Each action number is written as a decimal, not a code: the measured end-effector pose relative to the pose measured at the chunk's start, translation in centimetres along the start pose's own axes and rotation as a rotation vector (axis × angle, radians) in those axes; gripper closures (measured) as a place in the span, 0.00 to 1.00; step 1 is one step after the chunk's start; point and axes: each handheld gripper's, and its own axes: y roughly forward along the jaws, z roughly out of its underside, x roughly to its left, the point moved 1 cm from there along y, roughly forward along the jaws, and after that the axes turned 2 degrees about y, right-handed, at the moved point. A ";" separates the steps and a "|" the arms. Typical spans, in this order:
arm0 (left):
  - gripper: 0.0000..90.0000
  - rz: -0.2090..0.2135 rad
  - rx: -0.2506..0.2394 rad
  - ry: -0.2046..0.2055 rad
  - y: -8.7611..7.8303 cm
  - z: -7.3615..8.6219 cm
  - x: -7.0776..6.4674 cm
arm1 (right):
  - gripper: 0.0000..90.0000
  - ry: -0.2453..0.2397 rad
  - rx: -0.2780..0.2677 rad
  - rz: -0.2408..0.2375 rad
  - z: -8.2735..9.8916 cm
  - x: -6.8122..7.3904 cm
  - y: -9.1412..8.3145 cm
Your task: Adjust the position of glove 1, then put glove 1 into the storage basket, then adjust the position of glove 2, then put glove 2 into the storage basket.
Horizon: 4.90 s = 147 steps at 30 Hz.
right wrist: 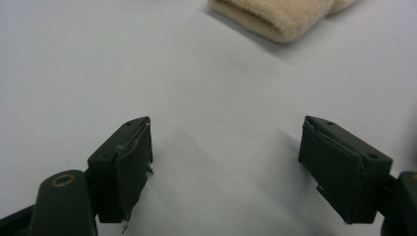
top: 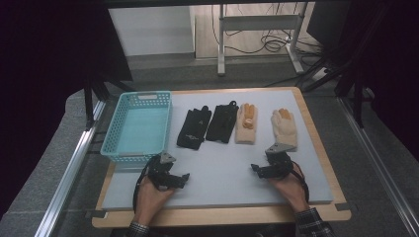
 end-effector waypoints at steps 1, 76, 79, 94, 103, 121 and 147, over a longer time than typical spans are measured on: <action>0.00 0.000 -0.002 0.005 0.0 0.0 0.0 | 0.22 0.001 -0.001 0.000 0.0 0.0 0.0; 0.00 -0.001 -0.010 0.004 0.0 0.1 0.0 | 0.46 -0.002 -0.013 -0.044 -12.2 -0.6 7.2; 0.00 -0.001 -0.010 0.004 0.0 0.1 0.0 | 0.52 -0.005 -0.008 -0.026 -12.6 -0.7 7.9; 0.00 -0.001 -0.011 0.003 0.0 0.1 0.0 | 0.43 0.037 0.035 0.040 -15.4 -1.3 14.1; 0.00 -0.001 -0.011 0.003 0.0 0.1 0.0 | 0.69 0.112 0.082 0.025 -15.6 -1.5 15.0; 0.00 -0.001 -0.007 0.008 0.0 0.1 0.0 | 0.92 0.038 0.021 -0.080 -17.2 0.7 9.3; 0.00 -0.003 -0.013 0.002 0.0 0.1 0.0 | 0.66 0.001 -0.046 -0.158 -8.6 6.7 0.6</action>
